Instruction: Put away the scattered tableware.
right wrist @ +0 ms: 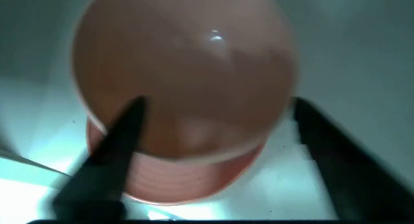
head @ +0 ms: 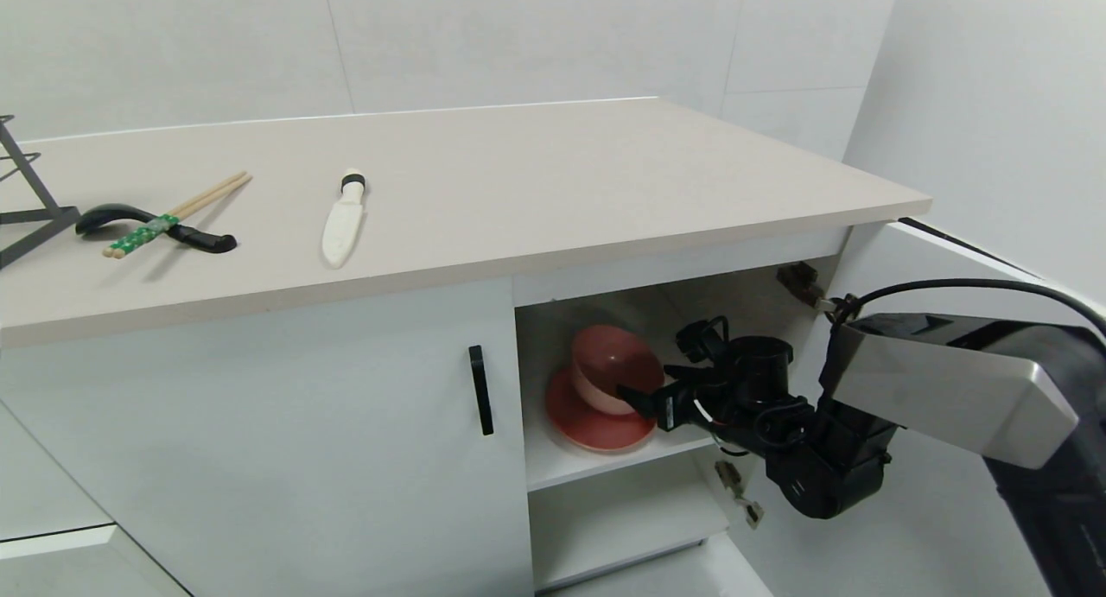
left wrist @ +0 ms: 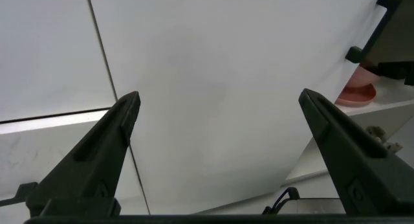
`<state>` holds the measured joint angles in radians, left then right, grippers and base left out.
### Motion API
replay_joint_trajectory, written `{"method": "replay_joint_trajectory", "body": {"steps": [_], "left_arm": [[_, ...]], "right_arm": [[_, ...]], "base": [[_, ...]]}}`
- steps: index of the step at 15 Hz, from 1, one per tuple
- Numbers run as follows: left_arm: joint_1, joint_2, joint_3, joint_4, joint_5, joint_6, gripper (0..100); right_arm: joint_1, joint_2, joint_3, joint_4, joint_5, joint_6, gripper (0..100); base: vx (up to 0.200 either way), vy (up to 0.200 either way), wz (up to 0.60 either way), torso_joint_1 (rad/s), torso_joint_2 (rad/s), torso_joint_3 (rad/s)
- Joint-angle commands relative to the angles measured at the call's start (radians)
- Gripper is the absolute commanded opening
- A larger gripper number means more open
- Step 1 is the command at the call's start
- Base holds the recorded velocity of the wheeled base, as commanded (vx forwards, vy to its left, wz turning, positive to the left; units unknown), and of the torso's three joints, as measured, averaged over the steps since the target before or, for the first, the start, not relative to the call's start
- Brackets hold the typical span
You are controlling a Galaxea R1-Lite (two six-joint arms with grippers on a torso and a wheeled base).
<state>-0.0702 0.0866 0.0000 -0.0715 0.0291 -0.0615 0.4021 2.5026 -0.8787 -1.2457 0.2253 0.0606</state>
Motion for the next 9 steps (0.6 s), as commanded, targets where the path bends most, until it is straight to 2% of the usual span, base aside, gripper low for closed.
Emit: {"method": "replay_joint_trajectory", "body": {"steps": [1,4,6,9], "left_arm": [[0.0,0.002,0.0,-0.001,0.0,-0.001,100],[0.0,0.004,0.0,0.001,-0.002,-0.001,100],[0.0,0.002,0.0,0.001,-0.002,-0.001,100],[0.0,0.002,0.0,0.001,-0.002,-0.001,100]], "right_arm": [[0.0,-0.002,0.001,-0.017,0.002,-0.021,100],[0.009,-0.079,0.026,-0.064,0.002,-0.027,100],[0.049,-0.183,0.15,-0.103,0.0,-0.048,100],[0.081,-0.245,0.423,-0.299,-0.006,-0.131,100]], "base": [[0.0,0.0,0.0,0.0,0.0,0.0],[0.0,0.0,0.0,0.0,0.0,0.0],[0.0,0.0,0.0,0.0,0.0,0.0],[0.0,0.0,0.0,0.0,0.0,0.0]]}}
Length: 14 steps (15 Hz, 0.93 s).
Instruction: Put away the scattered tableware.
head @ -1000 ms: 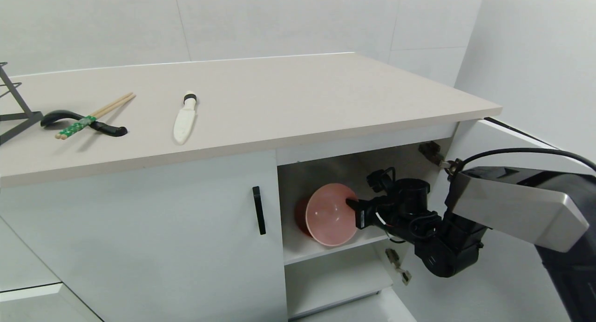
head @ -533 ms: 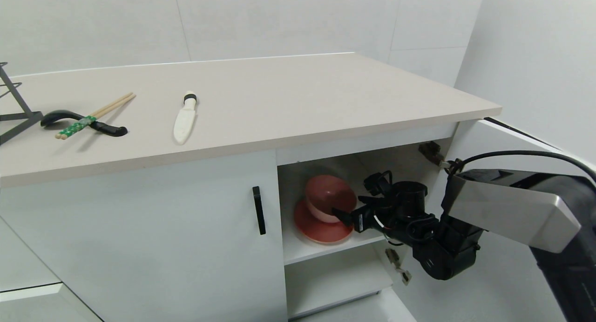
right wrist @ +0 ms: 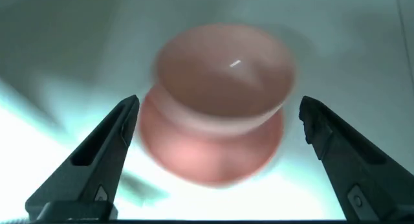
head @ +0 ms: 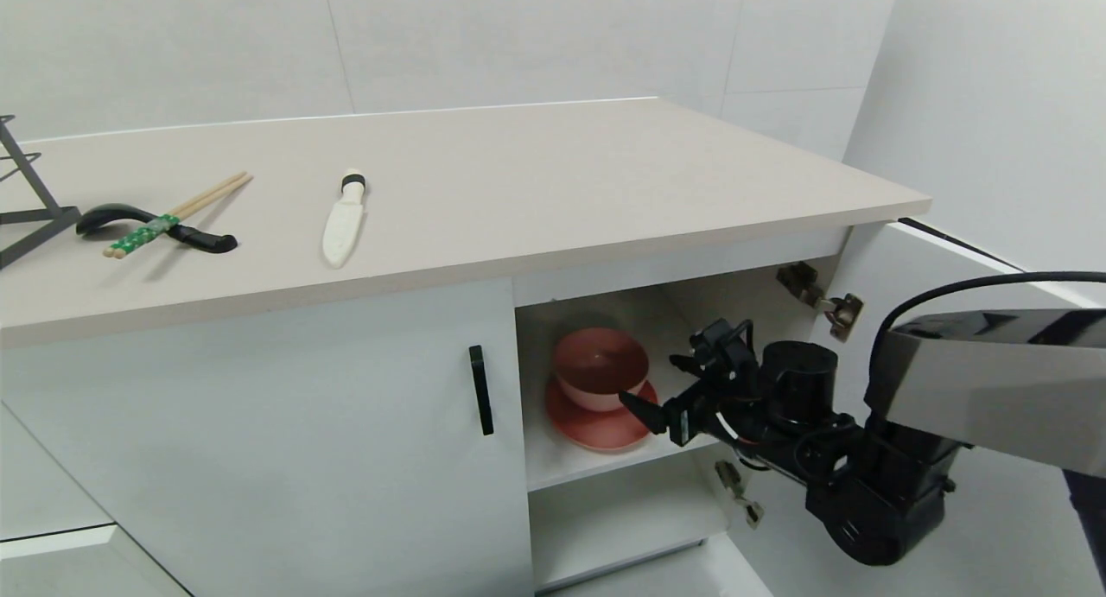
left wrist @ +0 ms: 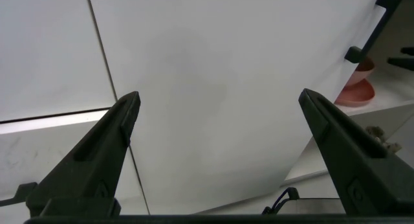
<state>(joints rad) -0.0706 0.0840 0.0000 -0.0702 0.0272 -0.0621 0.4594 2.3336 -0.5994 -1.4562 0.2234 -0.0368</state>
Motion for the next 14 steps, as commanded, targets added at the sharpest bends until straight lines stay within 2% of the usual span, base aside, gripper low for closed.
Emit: {"method": "replay_joint_trajectory", "body": {"steps": [1,5,7,9,10,11,14], "left_arm": [[0.0,0.006,0.0,0.0,0.0,-0.002,100],[0.0,0.005,0.0,-0.002,0.0,-0.002,100],[0.0,0.005,0.0,0.0,-0.001,-0.004,100],[0.0,0.005,0.0,0.0,-0.003,-0.001,100],[0.0,0.005,0.0,0.0,-0.001,-0.002,100],[0.0,0.005,0.0,0.0,-0.001,0.002,100],[0.0,0.005,0.0,0.0,-0.001,0.005,100]], "right_arm": [[0.024,-0.1,0.243,-0.115,-0.03,-0.054,100],[0.019,-0.296,0.389,-0.115,-0.05,-0.081,100],[0.015,-0.467,0.481,-0.115,-0.061,-0.084,100],[-0.038,-0.685,0.599,-0.115,-0.061,-0.084,100],[-0.048,-0.783,0.599,-0.095,-0.067,-0.081,100],[-0.076,-0.884,0.599,-0.026,-0.076,-0.081,100],[-0.111,-1.139,0.599,0.214,-0.078,-0.083,100]], "base": [[0.0,0.0,0.0,0.0,0.0,0.0],[0.0,0.0,0.0,0.0,0.0,0.0],[0.0,0.0,0.0,0.0,0.0,0.0],[0.0,0.0,0.0,0.0,0.0,0.0],[0.0,0.0,0.0,0.0,0.0,0.0],[0.0,0.0,0.0,0.0,0.0,0.0],[-0.2,0.0,0.0,0.004,0.0,0.002]]}}
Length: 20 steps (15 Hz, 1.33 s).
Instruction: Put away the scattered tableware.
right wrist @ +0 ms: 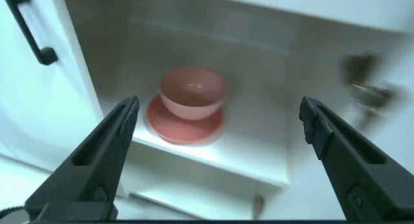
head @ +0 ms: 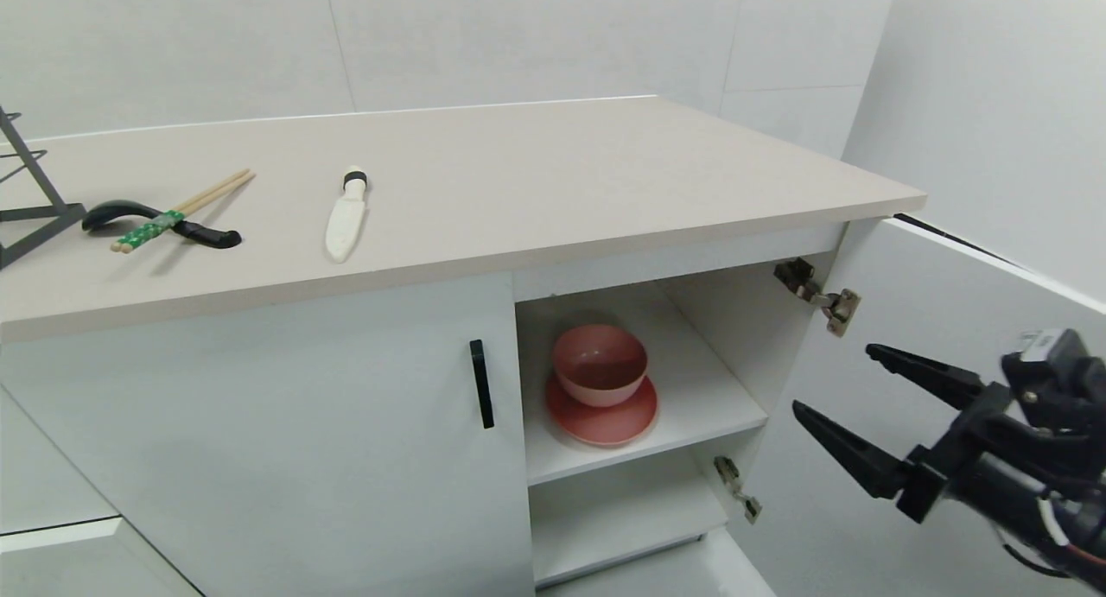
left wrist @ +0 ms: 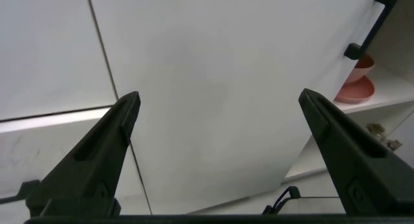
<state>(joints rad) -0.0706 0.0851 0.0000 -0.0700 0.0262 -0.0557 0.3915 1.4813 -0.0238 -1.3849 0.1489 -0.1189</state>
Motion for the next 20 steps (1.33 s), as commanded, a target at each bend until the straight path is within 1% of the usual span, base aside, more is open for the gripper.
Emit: {"method": "replay_joint_trajectory", "body": {"steps": [1,3,4,6,7,8,9,10,12,13,14,15,16,17,19,20], "left_arm": [[0.0,0.004,0.0,-0.001,0.0,-0.004,100],[0.0,0.004,0.0,-0.001,0.0,-0.007,100],[0.0,0.004,0.0,-0.001,0.001,-0.007,100],[0.0,0.004,0.0,-0.001,0.0,-0.007,100],[0.0,0.004,0.0,-0.002,0.001,-0.007,100],[0.0,0.004,0.0,-0.002,0.001,-0.009,100],[0.0,0.004,0.0,-0.002,0.001,-0.007,100],[0.0,0.004,0.0,-0.002,0.001,-0.007,100],[0.0,0.004,0.0,-0.002,0.001,-0.009,100],[0.0,0.004,0.0,-0.002,0.001,-0.01,100],[0.0,0.004,0.0,-0.002,0.001,-0.018,100],[0.0,0.004,0.0,-0.002,0.001,-0.029,100],[0.0,0.004,0.0,-0.002,0.001,-0.03,100],[0.0,0.004,0.0,-0.001,0.001,-0.029,100],[0.0,0.004,0.0,-0.002,0.001,-0.029,100],[0.0,0.004,0.0,-0.001,0.001,-0.026,100]], "right_arm": [[-0.06,-0.352,0.024,0.225,-0.005,0.001,100],[-0.117,-0.469,0.024,0.454,-0.005,0.001,100],[-0.152,-0.621,0.024,0.604,-0.005,0.001,100],[-0.206,-0.809,0.022,0.751,-0.003,0.001,100],[-0.287,-0.935,0.021,0.868,-0.005,0.005,100],[-0.341,-1.009,0.019,0.925,-0.003,0.008,100],[-0.422,-1.125,0.008,0.995,0.001,0.013,100],[-0.468,-1.225,0.002,1.05,0.008,0.019,100],[-0.497,-1.383,0.001,1.172,-0.002,0.018,100],[-0.499,-1.389,0.007,1.172,-0.011,0.021,100],[-0.497,-1.385,0.022,1.164,0.008,0.061,100],[-0.497,-1.385,0.024,1.19,0.069,0.107,100],[-0.496,-1.385,0.024,1.207,0.12,0.147,100],[-0.493,-1.385,0.024,1.216,0.201,0.228,100],[-0.48,-1.385,0.022,1.235,0.259,0.237,100],[-0.453,-1.385,0.012,1.233,0.285,0.236,100]], "base": [[-0.2,0.0,0.0,0.007,0.01,0.002],[-0.2,0.0,0.0,0.002,0.0,0.007],[-0.2,0.0,0.0,0.002,-0.01,0.007],[-0.2,0.0,0.0,0.002,0.01,0.002],[-0.2,0.0,0.0,-0.002,0.0,0.007],[-0.2,0.0,0.0,0.002,0.01,0.002],[0.0,0.0,0.0,0.0,0.0,0.0],[0.0,0.0,0.0,0.0,0.0,0.0],[0.0,0.0,0.0,0.0,0.0,0.0],[0.0,0.0,0.0,0.0,0.0,0.0],[0.0,0.0,0.0,0.0,0.0,0.0],[0.0,0.0,0.0,0.0,0.0,0.0],[0.0,0.0,0.0,0.0,0.0,0.0],[0.0,0.0,0.0,0.0,0.0,0.0],[0.0,0.0,0.0,0.0,0.0,0.0],[0.0,0.0,0.0,0.0,0.0,0.0]]}}
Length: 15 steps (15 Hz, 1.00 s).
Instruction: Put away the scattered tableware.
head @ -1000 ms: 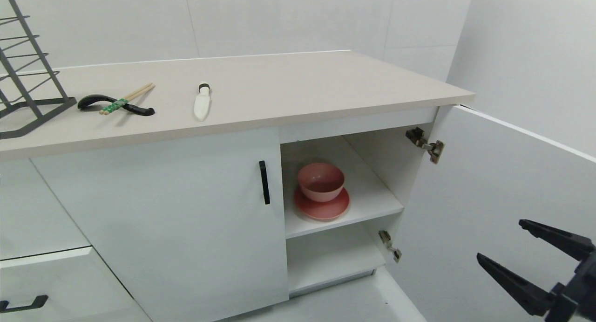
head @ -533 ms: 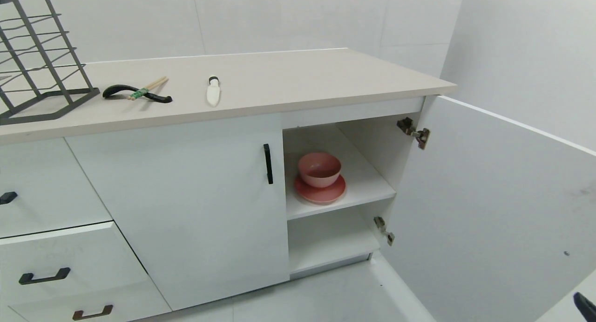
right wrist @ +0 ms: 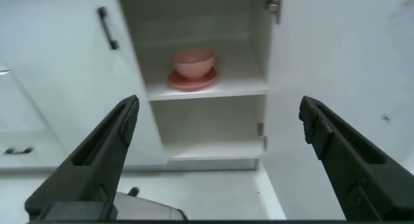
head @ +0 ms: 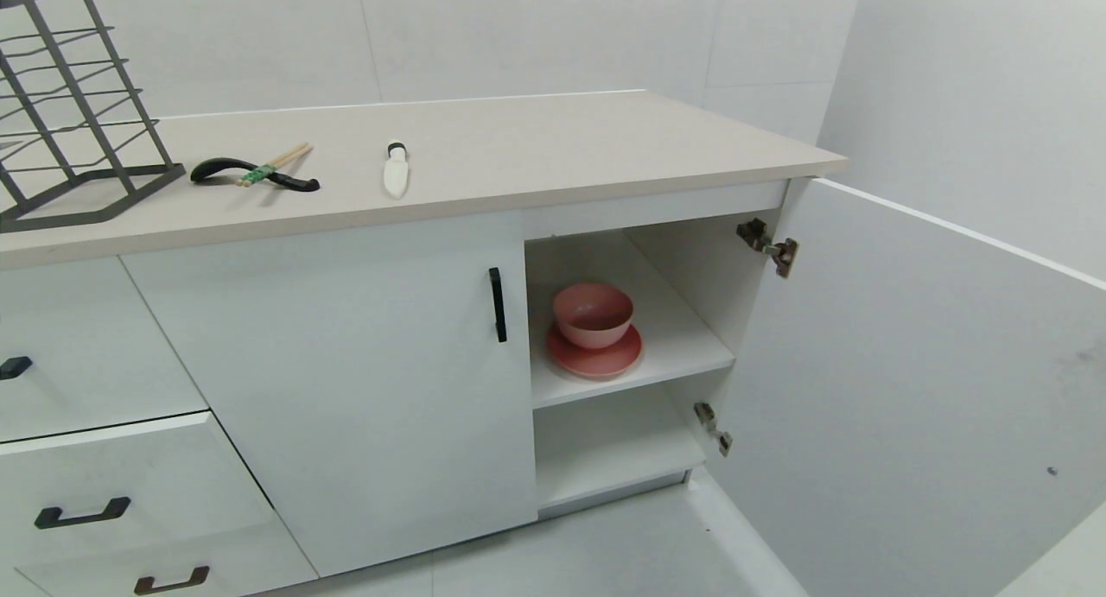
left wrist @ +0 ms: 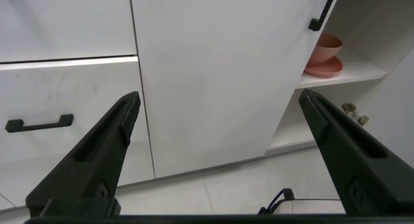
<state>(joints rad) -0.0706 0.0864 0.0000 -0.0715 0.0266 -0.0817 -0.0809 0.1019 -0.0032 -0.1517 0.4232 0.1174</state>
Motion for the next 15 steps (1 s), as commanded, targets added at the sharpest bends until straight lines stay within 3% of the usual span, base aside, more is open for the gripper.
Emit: {"method": "replay_joint_trajectory", "body": {"steps": [1,3,4,6,9,10,11,12,15], "left_arm": [[0.0,0.003,0.0,0.001,-0.001,0.005,100],[0.0,0.003,0.0,0.001,-0.001,0.003,100],[0.0,0.003,0.0,0.001,-0.001,0.005,100],[0.0,0.003,0.0,0.001,-0.001,0.005,100],[0.0,0.003,0.0,-0.001,0.003,0.02,100],[0.0,0.003,0.0,0.001,0.012,0.037,100],[0.002,0.003,0.0,0.01,0.059,0.071,100],[0.0,0.003,0.0,0.01,0.085,0.083,100],[0.0,0.003,0.0,0.012,0.082,0.077,100]], "right_arm": [[0.055,-0.005,-0.017,0.003,0.022,-0.002,100],[0.089,-0.005,0.003,0.024,0.02,-0.002,100],[0.101,-0.022,0.002,0.103,0.022,-0.002,100],[0.075,-0.076,-0.001,0.109,0.008,-0.015,100],[0.075,-0.09,0.003,0.135,-0.443,-0.079,100],[0.075,-0.09,-0.001,0.175,-0.491,-0.102,100],[0.075,-0.09,-0.001,0.167,-0.485,-0.099,100],[0.075,-0.09,0.0,0.162,-0.481,-0.104,100],[0.076,-0.09,0.0,0.162,-0.478,-0.108,100]], "base": [[0.0,0.0,0.0,0.0,0.0,0.0],[0.0,0.0,0.0,0.0,0.0,0.0],[0.0,0.0,0.0,0.0,0.0,0.0],[0.0,0.0,0.0,0.0,0.0,0.0],[0.0,0.0,0.0,0.0,0.0,0.0],[0.0,0.0,0.0,0.0,0.0,0.0],[0.0,0.0,0.0,0.0,0.0,0.0],[0.0,0.0,0.0,0.0,0.0,0.0],[0.0,0.0,0.0,0.0,0.0,0.0]]}}
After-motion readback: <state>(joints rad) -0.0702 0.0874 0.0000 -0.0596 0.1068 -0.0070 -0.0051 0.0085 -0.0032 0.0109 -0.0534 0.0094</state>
